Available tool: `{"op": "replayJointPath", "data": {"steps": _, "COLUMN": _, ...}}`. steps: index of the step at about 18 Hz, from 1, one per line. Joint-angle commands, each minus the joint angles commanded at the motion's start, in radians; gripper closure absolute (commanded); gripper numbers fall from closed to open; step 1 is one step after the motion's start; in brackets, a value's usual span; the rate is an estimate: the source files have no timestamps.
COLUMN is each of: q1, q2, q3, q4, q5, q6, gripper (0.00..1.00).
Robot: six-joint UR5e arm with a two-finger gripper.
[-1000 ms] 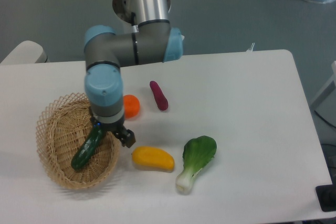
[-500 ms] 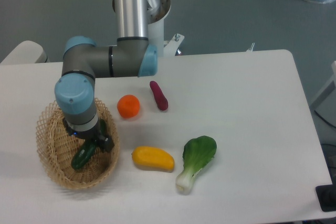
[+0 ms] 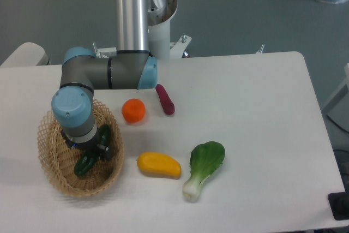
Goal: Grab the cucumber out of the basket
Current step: 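Lower the gripper onto the green cucumber in the basket and close, then lift the cucumber out of the basket and carry it toward the bok choy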
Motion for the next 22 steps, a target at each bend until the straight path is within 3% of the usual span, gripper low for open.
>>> {"op": "replayJointPath", "data": {"steps": 6, "q1": 0.000, "q2": 0.003, "q3": 0.011, "q4": 0.000, "q5": 0.000, "q6": -0.035, "gripper": 0.80}}
{"op": "replayJointPath", "data": {"steps": 8, "q1": 0.002, "q2": 0.011, "q3": 0.015, "q4": -0.002, "q5": -0.002, "q6": -0.037, "gripper": 0.90}}
{"op": "replayJointPath", "data": {"steps": 15, "q1": 0.040, "q2": 0.058, "q3": 0.044, "q4": -0.014, "q5": -0.009, "q6": -0.029, "gripper": 0.90}}
{"op": "replayJointPath", "data": {"steps": 18, "q1": 0.072, "q2": 0.067, "q3": 0.086, "q4": -0.017, "q5": -0.015, "q6": -0.017, "gripper": 0.90}}
{"op": "replayJointPath", "data": {"steps": 22, "q1": 0.120, "q2": 0.067, "q3": 0.146, "q4": -0.061, "q5": -0.015, "q6": 0.012, "gripper": 0.90}}
